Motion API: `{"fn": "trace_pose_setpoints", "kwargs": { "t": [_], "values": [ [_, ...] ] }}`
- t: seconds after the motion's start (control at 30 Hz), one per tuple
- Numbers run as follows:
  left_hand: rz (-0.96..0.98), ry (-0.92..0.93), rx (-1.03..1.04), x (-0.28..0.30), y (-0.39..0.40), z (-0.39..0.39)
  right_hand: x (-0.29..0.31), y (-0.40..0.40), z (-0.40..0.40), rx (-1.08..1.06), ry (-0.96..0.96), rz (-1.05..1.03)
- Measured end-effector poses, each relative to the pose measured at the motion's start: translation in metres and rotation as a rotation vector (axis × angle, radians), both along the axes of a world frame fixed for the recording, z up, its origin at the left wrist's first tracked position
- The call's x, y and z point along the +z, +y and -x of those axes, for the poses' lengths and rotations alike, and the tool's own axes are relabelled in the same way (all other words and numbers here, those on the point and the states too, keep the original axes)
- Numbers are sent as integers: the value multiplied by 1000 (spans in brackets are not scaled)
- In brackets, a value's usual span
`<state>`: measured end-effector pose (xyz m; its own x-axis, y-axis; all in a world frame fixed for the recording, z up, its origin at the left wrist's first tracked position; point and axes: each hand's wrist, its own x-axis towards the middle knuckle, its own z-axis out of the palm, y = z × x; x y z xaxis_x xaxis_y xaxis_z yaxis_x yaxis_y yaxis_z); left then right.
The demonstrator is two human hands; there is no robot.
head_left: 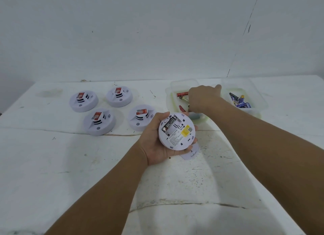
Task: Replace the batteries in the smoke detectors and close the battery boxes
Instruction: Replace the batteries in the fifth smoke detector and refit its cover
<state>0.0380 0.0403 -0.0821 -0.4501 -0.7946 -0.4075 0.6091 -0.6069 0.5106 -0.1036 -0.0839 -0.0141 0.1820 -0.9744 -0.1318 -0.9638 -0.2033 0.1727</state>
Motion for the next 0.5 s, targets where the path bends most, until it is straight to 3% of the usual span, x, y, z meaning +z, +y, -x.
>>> {"fn": "trace_pose_setpoints", "kwargs": {
  "t": [0.1, 0.2, 0.3, 0.4, 0.5],
  "values": [
    [0, 15, -19, 0, -1, -2, 3, 1, -3, -21, -46, -13],
    [21, 34, -31, 0, -1, -2, 6, 2, -2, -34, -247, 72],
    [27, 51, -29, 4, 0, 0, 11, 21, 5, 52, -723, 300],
    [31, 45, -25, 8, 3, 2, 20, 68, 7, 119, -1281, 338],
    [25, 34, 11, 7, 4, 1, 8, 110, 4, 127, -1544, 283]
  ]
}}
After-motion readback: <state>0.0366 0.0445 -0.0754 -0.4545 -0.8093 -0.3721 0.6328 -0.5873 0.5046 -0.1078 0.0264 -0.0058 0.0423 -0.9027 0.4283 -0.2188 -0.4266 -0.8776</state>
